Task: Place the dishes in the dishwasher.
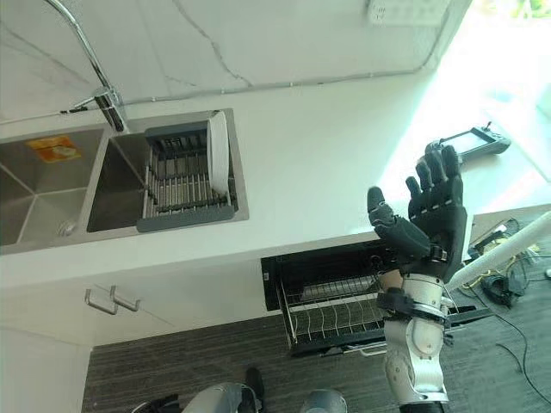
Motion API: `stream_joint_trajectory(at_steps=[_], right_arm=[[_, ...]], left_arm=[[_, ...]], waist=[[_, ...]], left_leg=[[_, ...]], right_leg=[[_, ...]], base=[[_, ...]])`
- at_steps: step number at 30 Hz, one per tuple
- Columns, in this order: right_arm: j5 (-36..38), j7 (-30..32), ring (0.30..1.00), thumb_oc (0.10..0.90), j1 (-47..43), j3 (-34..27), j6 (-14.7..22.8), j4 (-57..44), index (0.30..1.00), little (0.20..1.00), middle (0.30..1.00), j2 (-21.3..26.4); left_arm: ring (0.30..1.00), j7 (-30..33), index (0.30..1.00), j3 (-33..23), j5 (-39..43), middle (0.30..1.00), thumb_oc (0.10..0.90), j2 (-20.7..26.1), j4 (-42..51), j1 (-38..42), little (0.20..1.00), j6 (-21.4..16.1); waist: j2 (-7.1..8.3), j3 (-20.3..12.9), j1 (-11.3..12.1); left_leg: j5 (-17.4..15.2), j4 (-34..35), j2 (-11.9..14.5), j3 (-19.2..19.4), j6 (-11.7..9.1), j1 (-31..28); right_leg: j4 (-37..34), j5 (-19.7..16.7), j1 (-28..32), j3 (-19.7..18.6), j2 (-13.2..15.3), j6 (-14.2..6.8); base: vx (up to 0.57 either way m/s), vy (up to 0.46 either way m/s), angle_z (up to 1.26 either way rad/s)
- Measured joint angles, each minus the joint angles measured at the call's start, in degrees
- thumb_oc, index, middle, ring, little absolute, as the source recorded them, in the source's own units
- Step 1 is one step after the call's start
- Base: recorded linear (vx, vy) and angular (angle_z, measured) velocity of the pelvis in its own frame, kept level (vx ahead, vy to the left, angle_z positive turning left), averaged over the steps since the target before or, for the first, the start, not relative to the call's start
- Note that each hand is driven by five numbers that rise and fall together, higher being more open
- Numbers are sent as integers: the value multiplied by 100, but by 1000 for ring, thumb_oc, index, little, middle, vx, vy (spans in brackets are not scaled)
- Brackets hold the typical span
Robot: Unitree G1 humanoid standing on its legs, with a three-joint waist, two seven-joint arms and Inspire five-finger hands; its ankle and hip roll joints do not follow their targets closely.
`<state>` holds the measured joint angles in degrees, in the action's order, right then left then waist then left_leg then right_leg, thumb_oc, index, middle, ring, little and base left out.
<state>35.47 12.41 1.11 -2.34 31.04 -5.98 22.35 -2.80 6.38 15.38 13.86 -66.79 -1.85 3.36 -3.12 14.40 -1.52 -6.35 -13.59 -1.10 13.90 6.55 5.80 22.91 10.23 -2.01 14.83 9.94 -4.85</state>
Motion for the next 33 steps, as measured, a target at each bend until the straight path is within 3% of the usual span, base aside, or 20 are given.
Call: stream_joint_trajectory(at_steps=[3,4,5,6,7,8,9,11,14,16,17,18,21,23,25,27,30,33], right_arm=[[-4,41,900,800,-18,6,102,6,900,900,900,44],[-6,60,900,800,-61,6,153,20,900,900,900,99],[-5,71,900,800,-98,4,180,61,900,900,900,122],[-8,74,900,800,-153,15,210,91,900,900,900,103],[-52,63,900,800,-302,-3,242,210,900,900,900,116],[-51,87,900,800,-307,-7,210,247,900,900,900,120],[-44,111,900,800,-273,-10,163,255,900,900,900,193],[-99,36,900,800,-227,-12,-52,222,900,900,900,254],[-102,-292,900,800,-188,54,-576,263,900,900,900,407],[-108,-510,900,800,-167,269,-732,414,900,900,900,422],[-112,-603,900,800,-162,381,-772,410,900,900,900,444],[-116,-697,900,800,-206,519,-773,391,900,900,900,494],[-168,-708,900,800,-695,875,-827,468,900,900,900,490],[-170,-635,900,800,-760,814,-910,448,900,900,900,494],[-171,-521,900,800,-773,803,-914,373,900,900,900,512],[-168,-396,900,800,-764,805,-917,345,900,900,900,497],[-168,-318,900,800,-753,806,-919,344,900,900,900,498],[-169,-281,900,800,-843,838,-988,400,900,900,900,497]], left_arm=[[900,-1,900,20,0,900,800,23,2,-25,900,-3],[900,1,900,22,4,900,800,10,27,-55,900,-9],[900,18,900,10,9,900,800,-12,58,-51,900,-8],[900,16,900,-139,50,900,800,65,144,-51,900,5],[900,63,900,-293,130,900,800,95,122,-65,900,-19],[900,93,900,-333,165,900,800,93,110,-76,900,18],[900,147,900,-341,175,900,800,91,97,-121,900,25],[900,262,900,-313,131,900,800,-52,159,-317,900,-45],[900,457,900,-315,-53,900,800,-165,204,-397,900,-80],[900,482,900,-326,-63,900,800,-169,200,-410,900,-81],[900,492,900,-331,-69,900,800,-160,211,-455,900,-90],[900,484,900,-305,-110,900,800,-184,253,-586,900,-100],[900,463,900,-323,-129,900,800,-191,299,-469,900,-129],[900,456,900,-319,-272,900,800,-147,173,-252,900,-87],[900,453,900,-193,-320,900,800,-171,148,-248,900,-87],[900,456,900,19,-452,900,800,-193,106,-336,900,-85],[900,484,900,6,-452,900,800,-177,97,-370,900,-87],[900,588,900,-129,-453,900,800,-152,97,-326,900,-137]], waist=[[75,-83,28],[58,-103,47],[109,-103,44],[395,-149,49],[331,-96,106],[244,-126,126],[204,-142,98],[157,-187,72],[132,-196,133],[323,-149,165],[396,-115,215],[297,-142,280],[237,73,385],[218,103,445],[138,89,471],[124,90,389],[172,80,403],[213,87,554]], left_leg=[[232,169,-110,-5,-36,2],[320,263,-176,-24,-203,52],[301,212,-254,-41,-630,128],[-105,-568,-423,-170,-178,533],[-479,-1536,-61,-325,153,854],[-586,-1688,303,-608,-139,880],[-416,-1302,508,-545,-565,720],[-172,-815,262,-483,-656,558],[109,-239,15,-495,-576,496],[112,256,-119,-302,-611,146],[89,-3,-146,-365,-464,100],[107,-50,-85,-807,-518,6],[150,-829,70,-879,-666,455],[66,-846,398,-655,-749,806],[141,-417,525,-747,-729,784],[523,-215,392,-596,-597,529],[495,-89,127,-444,-434,294],[443,-63,91,-378,-379,206]], right_leg=[[332,335,-94,10,-664,388],[189,457,-83,88,-1008,649],[-132,424,-73,39,-1130,904],[-448,231,-51,-72,-806,1238],[-255,262,-162,-42,-803,845],[-186,294,-207,-35,-826,804],[111,374,-343,-47,-755,635],[237,494,-408,-200,-565,611],[100,517,-405,-339,-744,706],[-56,420,-324,-353,-502,780],[76,449,-336,-331,-402,780],[231,529,-367,-359,-468,753],[344,522,-472,-490,-554,874],[189,501,-334,-293,-532,889],[205,614,-218,-306,-480,725],[282,766,-130,-335,-305,452],[105,766,73,-383,-47,258],[-141,649,212,-323,-7,110]], base=[[-110,-106,9],[-49,-150,22],[-30,-117,27],[-35,-160,12],[-15,-91,6],[-19,-153,10],[-18,-167,24],[-26,-219,18],[42,-133,25],[41,-42,39],[15,36,16],[20,58,-3],[75,114,-4],[105,107,20],[165,113,6],[144,46,-3],[136,8,-9],[136,-8,-13]])
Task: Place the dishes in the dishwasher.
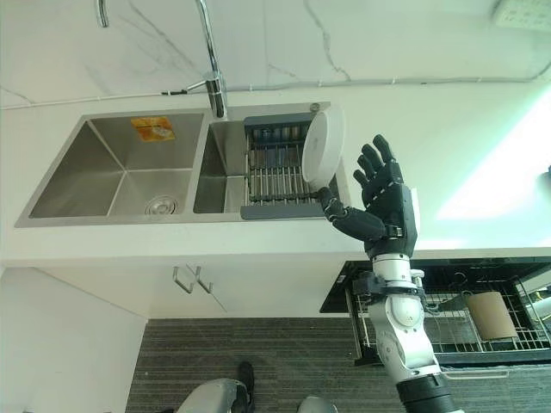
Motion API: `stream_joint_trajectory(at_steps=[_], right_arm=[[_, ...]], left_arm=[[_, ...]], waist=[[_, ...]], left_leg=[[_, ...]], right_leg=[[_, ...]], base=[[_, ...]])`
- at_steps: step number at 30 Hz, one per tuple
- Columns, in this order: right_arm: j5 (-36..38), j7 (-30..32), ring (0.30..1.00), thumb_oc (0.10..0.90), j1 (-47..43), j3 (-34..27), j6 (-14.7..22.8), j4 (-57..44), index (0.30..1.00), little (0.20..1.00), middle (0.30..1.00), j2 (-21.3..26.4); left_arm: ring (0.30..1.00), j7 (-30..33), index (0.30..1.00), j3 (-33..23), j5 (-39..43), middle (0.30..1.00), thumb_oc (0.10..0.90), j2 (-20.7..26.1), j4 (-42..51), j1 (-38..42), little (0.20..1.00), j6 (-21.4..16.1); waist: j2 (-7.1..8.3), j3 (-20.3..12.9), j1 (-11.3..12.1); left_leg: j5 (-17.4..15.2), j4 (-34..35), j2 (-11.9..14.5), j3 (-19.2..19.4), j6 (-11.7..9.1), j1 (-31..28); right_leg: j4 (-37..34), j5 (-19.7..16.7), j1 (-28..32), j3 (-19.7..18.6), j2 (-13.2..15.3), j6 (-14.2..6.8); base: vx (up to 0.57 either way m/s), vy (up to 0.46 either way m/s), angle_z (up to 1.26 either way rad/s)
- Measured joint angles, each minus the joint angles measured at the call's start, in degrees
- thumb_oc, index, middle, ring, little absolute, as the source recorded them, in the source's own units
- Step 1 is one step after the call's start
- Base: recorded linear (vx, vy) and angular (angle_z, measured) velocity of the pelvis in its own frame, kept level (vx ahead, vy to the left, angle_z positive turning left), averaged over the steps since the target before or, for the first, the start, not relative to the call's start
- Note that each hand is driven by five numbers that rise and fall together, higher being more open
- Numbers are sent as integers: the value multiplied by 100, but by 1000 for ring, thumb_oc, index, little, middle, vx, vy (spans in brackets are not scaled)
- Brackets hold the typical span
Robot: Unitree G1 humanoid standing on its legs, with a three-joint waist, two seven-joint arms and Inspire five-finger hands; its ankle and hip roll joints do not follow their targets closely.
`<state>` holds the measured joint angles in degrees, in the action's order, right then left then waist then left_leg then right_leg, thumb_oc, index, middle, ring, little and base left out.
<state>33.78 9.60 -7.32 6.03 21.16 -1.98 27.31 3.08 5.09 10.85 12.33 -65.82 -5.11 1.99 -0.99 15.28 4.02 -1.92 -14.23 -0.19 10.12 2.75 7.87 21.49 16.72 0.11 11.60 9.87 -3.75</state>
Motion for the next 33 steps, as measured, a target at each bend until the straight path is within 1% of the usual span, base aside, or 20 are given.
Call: stream_joint_trajectory(at_steps=[3,4,6,8,9,11,15,19,21,22,24,26,29,33], right_arm=[[-2,125,900,800,-217,-5,-40,1,900,900,900,3],[-4,203,900,800,-302,-22,-39,1,900,900,900,9],[-40,394,900,800,-418,-37,-40,1,900,900,900,8],[-230,639,900,800,-529,-65,-41,1,900,900,900,15],[-315,874,900,800,-686,-77,-97,1,900,900,900,24],[-445,1127,900,800,-878,-146,-170,1,900,900,900,67],[-452,1479,900,800,-1120,-415,-173,9,900,900,900,265],[-422,1458,900,800,-1138,-510,-258,59,900,900,900,371],[-352,1383,900,800,-1183,-505,-318,185,900,900,900,399],[-19,1210,900,800,-1494,-497,-579,647,900,900,900,399],[77,1134,900,800,-1579,-490,-725,837,900,900,900,399],[133,1030,900,800,-1641,-447,-889,982,900,900,900,396],[313,917,900,800,-1903,-412,-1041,1236,900,900,900,397],[357,905,900,800,-2094,-397,-1127,1439,900,900,900,397]], left_arm=[[900,50,900,-15,-4,900,800,-2,-51,-22,900,0],[900,50,900,-13,-22,900,800,-4,-81,-24,900,-4],[900,47,900,-8,-53,900,800,-6,-119,-37,900,8],[900,37,900,7,-53,900,800,-20,-120,-97,900,7],[900,38,900,-5,-54,900,800,-12,-172,-101,900,13],[900,36,900,-6,-54,900,800,-9,-193,-104,900,11],[900,32,900,4,-51,900,800,-8,-229,-80,900,9],[900,-3,900,24,-50,900,800,-4,-198,-77,900,10],[900,-8,900,39,-49,900,800,-2,-163,-72,900,20],[900,-106,900,60,-49,900,800,-1,-97,-58,900,56],[900,-139,900,152,-47,900,800,2,-100,-58,900,85],[900,-141,900,157,-39,900,800,4,-102,-60,900,184],[900,-226,900,173,-36,900,800,24,-111,-67,900,193],[900,-256,900,182,-9,900,800,30,-109,-60,900,225]], waist=[[78,-5,57],[84,-4,46],[128,-7,46],[140,-11,59],[136,-11,51],[113,-12,45],[-10,-19,20],[-108,-12,-1],[-126,-12,-2],[-185,16,10],[-223,36,75],[-221,65,116],[-211,160,122],[-178,202,171]], left_leg=[[-17,29,24,-41,-20,-106],[-57,34,66,-75,-85,-106],[-61,31,126,-90,-127,-105],[-73,22,175,-98,-178,-103],[-65,22,192,-93,-199,-89],[-58,14,200,-89,-208,-24],[-42,-31,191,-93,-198,147],[-40,-49,150,-124,-195,192],[-38,-48,142,-136,-192,195],[-31,-47,127,-165,-181,197],[-31,-44,116,-169,-180,196],[-31,-42,107,-180,-180,203],[-30,-42,101,-200,-180,208],[-31,-42,92,-220,-179,220]], right_leg=[[-191,-2,166,1,-60,-10],[-203,-2,167,1,-110,-9],[-206,-10,162,1,-170,9],[-198,-5,154,1,-187,43],[-162,-2,116,-1,-190,58],[-112,8,33,-5,-186,73],[-44,9,-152,-13,-186,77],[-47,9,-182,-5,-204,77],[-45,9,-182,-3,-203,77],[-36,9,-177,10,-196,76],[-35,10,-176,14,-184,74],[-40,12,-172,29,-178,71],[-52,11,-160,51,-177,71],[-85,11,-144,70,-179,70]], base=[[129,-18,-11],[118,-28,-7],[113,-22,-3],[117,-14,-4],[101,-10,-6],[64,-9,-3],[46,-13,0],[0,2,1],[8,3,5],[33,-10,5],[39,-11,4],[44,-12,4],[46,-11,3],[44,-10,3]])
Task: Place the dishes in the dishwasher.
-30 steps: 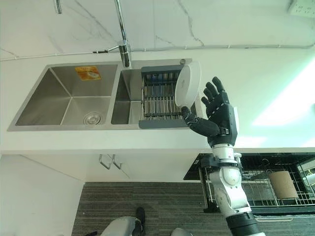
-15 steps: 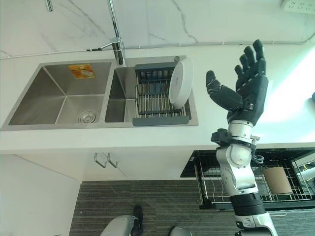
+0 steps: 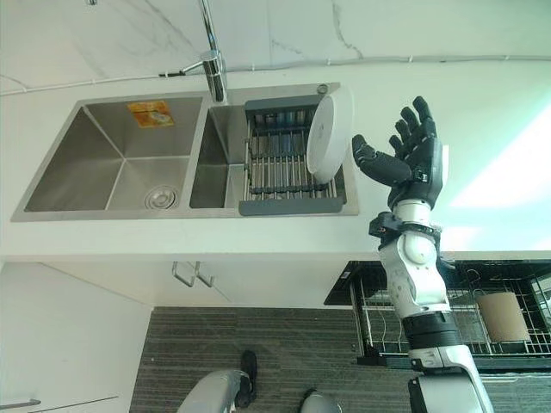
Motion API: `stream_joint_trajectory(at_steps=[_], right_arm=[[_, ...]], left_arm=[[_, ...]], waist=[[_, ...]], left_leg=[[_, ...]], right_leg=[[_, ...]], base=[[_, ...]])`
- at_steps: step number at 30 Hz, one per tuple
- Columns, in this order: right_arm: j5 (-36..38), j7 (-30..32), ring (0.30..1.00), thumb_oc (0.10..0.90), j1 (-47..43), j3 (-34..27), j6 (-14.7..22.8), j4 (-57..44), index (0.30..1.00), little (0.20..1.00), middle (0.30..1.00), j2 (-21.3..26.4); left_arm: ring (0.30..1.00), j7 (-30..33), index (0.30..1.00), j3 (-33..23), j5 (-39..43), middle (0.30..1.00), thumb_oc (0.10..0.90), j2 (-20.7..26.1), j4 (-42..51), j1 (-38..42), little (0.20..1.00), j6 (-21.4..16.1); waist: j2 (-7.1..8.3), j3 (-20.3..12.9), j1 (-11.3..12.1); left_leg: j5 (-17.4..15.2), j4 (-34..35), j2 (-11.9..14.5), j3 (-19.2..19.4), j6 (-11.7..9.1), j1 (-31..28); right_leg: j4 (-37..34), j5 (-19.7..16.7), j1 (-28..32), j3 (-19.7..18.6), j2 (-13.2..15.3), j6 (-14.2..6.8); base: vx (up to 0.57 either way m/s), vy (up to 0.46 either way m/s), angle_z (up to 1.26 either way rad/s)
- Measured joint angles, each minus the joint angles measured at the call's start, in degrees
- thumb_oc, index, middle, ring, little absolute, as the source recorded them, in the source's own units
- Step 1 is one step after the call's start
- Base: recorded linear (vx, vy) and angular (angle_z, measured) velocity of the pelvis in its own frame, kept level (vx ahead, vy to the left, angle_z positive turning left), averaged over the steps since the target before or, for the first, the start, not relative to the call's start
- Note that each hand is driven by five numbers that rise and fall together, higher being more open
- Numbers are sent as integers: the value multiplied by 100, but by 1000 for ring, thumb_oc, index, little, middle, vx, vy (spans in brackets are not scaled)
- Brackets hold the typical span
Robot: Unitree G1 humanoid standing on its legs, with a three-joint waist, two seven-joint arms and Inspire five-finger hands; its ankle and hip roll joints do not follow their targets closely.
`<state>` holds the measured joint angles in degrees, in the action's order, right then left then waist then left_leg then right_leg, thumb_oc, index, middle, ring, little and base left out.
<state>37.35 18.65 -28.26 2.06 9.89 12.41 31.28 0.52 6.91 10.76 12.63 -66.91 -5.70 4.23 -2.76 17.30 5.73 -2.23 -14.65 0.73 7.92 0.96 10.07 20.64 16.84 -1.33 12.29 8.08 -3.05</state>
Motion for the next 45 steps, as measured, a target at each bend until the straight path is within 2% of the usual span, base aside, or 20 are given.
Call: stream_joint_trajectory(at_steps=[11,18,26,27,28,29,36,39,45], right_arm=[[119,-12,900,800,-233,133,-61,148,900,900,900,0],[116,13,900,800,-438,160,-172,171,900,900,900,-1],[112,5,900,800,-501,174,-396,335,900,900,900,0],[110,11,827,751,-642,174,-428,555,827,827,827,9],[108,14,434,489,-733,172,-471,684,434,434,434,27],[82,25,300,400,-794,166,-545,721,300,300,300,50],[-216,-16,300,400,-1096,224,-861,930,300,300,300,243],[-798,72,300,400,-1145,448,-946,933,300,300,300,247],[-808,135,300,400,-1151,447,-964,934,300,300,300,275]], left_arm=[[900,-118,900,12,13,900,800,49,-9,18,900,86],[900,-122,900,23,12,900,800,78,8,65,900,102],[900,-125,900,28,11,900,800,212,7,88,900,130],[900,-126,900,31,12,900,800,213,8,121,900,130],[900,-124,900,64,12,900,800,215,7,158,900,131],[900,-130,900,73,12,900,800,214,7,183,900,162],[900,-131,900,78,15,900,800,218,38,270,900,186],[900,-128,900,80,17,900,800,223,100,278,900,191],[900,-126,900,78,20,900,800,227,120,282,900,192]], waist=[[78,108,155],[17,300,147],[3,319,173],[-13,370,172],[-25,419,175],[-32,465,174],[-26,471,209],[18,515,255],[61,543,251]], left_leg=[[-2,-20,-30,-118,2,-26],[-2,-69,-41,-191,3,-21],[-2,-64,-63,-213,5,4],[1,-68,-62,-216,8,3],[3,-72,-63,-223,12,6],[3,-83,-66,-231,12,18],[4,-108,-80,-278,14,76],[7,-117,-89,-316,19,91],[15,-124,-94,-337,30,105]], right_leg=[[-76,-3,137,137,3,-3],[-66,-5,185,211,10,-5],[-80,-4,183,233,20,-6],[-70,-5,184,235,19,-6],[-63,-5,183,240,20,-7],[-62,-6,181,245,21,-8],[-72,-7,166,288,23,-10],[-72,-7,175,325,25,-10],[-71,-9,178,356,35,-13]], base=[[33,-7,6],[16,2,5],[0,0,0],[0,0,0],[10,-1,3],[0,0,0],[-5,-1,3],[-27,-1,5],[-27,1,3]])
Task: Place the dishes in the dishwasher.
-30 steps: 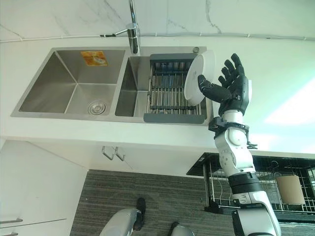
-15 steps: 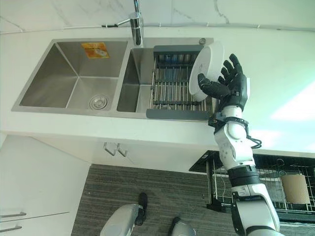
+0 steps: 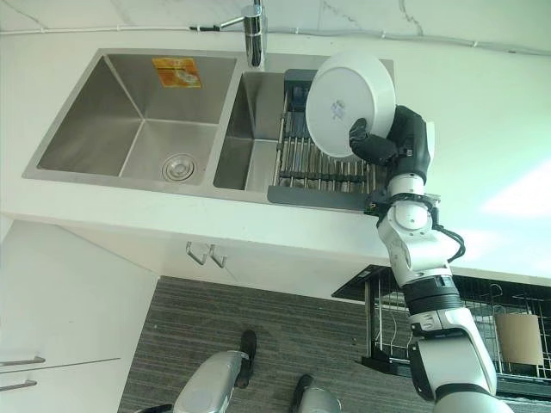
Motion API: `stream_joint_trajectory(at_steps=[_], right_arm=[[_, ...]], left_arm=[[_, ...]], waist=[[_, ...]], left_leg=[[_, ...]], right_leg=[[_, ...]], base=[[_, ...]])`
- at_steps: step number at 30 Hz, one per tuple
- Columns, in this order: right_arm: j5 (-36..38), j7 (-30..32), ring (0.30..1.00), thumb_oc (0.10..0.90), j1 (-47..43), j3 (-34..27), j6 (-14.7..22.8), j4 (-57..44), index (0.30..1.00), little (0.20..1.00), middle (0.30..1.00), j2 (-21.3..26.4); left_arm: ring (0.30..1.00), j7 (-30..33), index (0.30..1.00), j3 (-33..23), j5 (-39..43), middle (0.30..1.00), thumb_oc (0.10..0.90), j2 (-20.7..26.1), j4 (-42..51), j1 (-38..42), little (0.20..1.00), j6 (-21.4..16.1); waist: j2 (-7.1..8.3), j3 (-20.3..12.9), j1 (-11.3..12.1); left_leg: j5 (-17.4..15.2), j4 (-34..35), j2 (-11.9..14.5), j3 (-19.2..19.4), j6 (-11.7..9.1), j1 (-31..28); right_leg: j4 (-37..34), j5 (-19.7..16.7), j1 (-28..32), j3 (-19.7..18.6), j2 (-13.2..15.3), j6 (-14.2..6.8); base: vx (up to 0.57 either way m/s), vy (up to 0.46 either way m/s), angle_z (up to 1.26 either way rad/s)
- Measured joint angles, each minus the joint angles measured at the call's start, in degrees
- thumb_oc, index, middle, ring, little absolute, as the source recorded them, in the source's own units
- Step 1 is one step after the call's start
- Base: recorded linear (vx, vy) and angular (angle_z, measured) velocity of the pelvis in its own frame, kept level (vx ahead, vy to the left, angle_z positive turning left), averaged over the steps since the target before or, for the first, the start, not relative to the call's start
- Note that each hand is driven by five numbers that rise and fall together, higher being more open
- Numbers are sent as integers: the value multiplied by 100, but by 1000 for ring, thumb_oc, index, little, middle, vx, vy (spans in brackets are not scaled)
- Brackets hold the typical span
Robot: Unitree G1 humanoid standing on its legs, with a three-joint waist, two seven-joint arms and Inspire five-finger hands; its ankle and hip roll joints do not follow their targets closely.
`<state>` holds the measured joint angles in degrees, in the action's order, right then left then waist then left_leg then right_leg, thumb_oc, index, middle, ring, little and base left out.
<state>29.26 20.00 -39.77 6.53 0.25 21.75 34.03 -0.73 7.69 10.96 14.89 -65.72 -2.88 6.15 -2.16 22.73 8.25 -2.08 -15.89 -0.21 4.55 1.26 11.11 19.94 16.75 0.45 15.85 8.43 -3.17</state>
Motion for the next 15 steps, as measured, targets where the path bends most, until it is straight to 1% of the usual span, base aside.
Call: stream_joint_trajectory(at_steps=[6,9,11,12,13,15], right_arm=[[-1,259,300,400,2,84,115,-1,300,300,300,-8],[-3,359,300,400,96,85,407,-57,300,300,300,-99],[-6,383,300,400,335,107,673,-402,300,300,300,-273],[-6,380,300,400,426,149,735,-515,300,300,300,-312],[-6,375,300,400,654,184,811,-836,300,300,300,-377],[-8,311,300,400,1022,344,1116,-1539,300,300,300,-488]], left_arm=[[900,3,900,-6,2,900,800,0,-5,3,900,-4],[900,5,900,-11,1,900,800,-2,-3,5,900,-21],[900,11,900,-24,-3,900,800,-14,-14,1,900,-25],[900,12,900,-30,-4,900,800,-15,-21,1,900,-24],[900,18,900,-77,-9,900,800,-17,-17,2,900,-28],[900,26,900,-132,-16,900,800,-18,9,3,900,-43]], waist=[[0,0,-7],[1,-1,-24],[4,-2,-27],[5,-3,-32],[13,-7,-82],[41,-13,-216]], left_leg=[[4,0,4,4,6,-7],[5,3,10,21,7,-28],[5,17,21,112,8,-119],[5,17,13,121,8,-173],[5,46,36,146,9,-292],[5,139,52,220,8,-431]], right_leg=[[-4,-6,5,0,6,-6],[-9,-8,17,-17,7,-8],[-10,-14,49,-109,2,-11],[-34,-16,114,-114,3,-15],[-86,-30,220,-129,6,-19],[-105,-49,283,-199,1,-17]], base=[[-45,-2,0],[-36,-12,-4],[-67,-23,-18],[-81,-15,-18],[-73,-1,-10],[-70,15,-22]])
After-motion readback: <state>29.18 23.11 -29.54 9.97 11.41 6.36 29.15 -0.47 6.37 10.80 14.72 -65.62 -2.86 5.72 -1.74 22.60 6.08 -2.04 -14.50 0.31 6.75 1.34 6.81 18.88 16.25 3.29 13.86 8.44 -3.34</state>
